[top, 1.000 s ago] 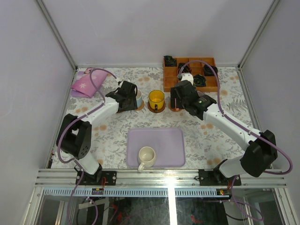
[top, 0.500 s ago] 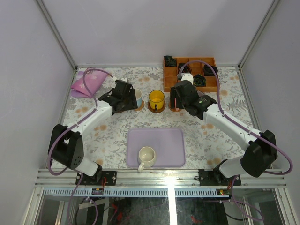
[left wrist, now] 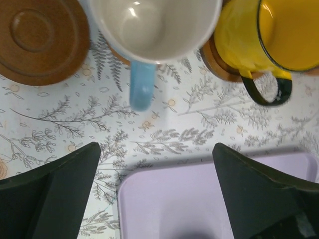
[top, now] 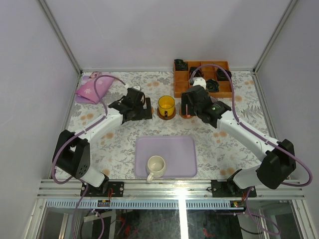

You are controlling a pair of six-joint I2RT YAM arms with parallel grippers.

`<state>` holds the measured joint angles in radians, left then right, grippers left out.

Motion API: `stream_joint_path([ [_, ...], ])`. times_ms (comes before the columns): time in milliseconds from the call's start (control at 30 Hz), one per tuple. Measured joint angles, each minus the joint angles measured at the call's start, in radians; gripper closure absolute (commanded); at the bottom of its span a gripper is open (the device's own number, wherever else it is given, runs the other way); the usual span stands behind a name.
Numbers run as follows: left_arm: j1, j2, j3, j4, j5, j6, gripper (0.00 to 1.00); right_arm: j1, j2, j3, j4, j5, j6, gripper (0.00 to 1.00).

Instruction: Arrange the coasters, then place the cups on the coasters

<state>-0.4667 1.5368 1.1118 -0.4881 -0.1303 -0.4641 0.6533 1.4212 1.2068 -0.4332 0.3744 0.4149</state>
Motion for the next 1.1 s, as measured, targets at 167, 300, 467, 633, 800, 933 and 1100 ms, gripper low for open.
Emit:
stream_joint_path([
  [167, -0.045, -0.054, -0.006, -0.05, 0.056, 0.027, 0.0, 0.0, -0.017, 0.0, -0.003, 0.009, -0.008, 0.21],
  [300, -0.083, -0.18, -0.024, -0.166, 0.131, 0.045, 0.0, 0.0, -0.027, 0.0, -0.007, 0.016, -0.014, 0.14],
  [467, -0.147, -0.325, -0.025, -0.355, 0.222, 0.052, 0.0, -0.001, -0.029, -0.002, -0.028, 0.031, -0.021, 0.0],
  [633, -0.247, -0.407, -0.06, -0.472, 0.286, -0.002, 0.0, -0.002, -0.029, -0.006, -0.037, 0.033, -0.031, 0.01],
  [800, -0.401, -0.519, -0.214, -0.486, 0.3, -0.129, 0.0, -0.002, -0.031, -0.006, -0.037, 0.034, -0.043, 0.01],
  [933, -0.499, -0.608, -0.318, -0.463, 0.282, -0.229, 0.0, -0.002, -0.051, -0.016, -0.035, 0.034, -0.048, 0.01],
  [1100, -0.65, -0.628, -0.397, -0.387, 0.215, -0.33, 0.0, -0.002, -0.087, -0.038, -0.032, 0.034, -0.048, 0.01],
])
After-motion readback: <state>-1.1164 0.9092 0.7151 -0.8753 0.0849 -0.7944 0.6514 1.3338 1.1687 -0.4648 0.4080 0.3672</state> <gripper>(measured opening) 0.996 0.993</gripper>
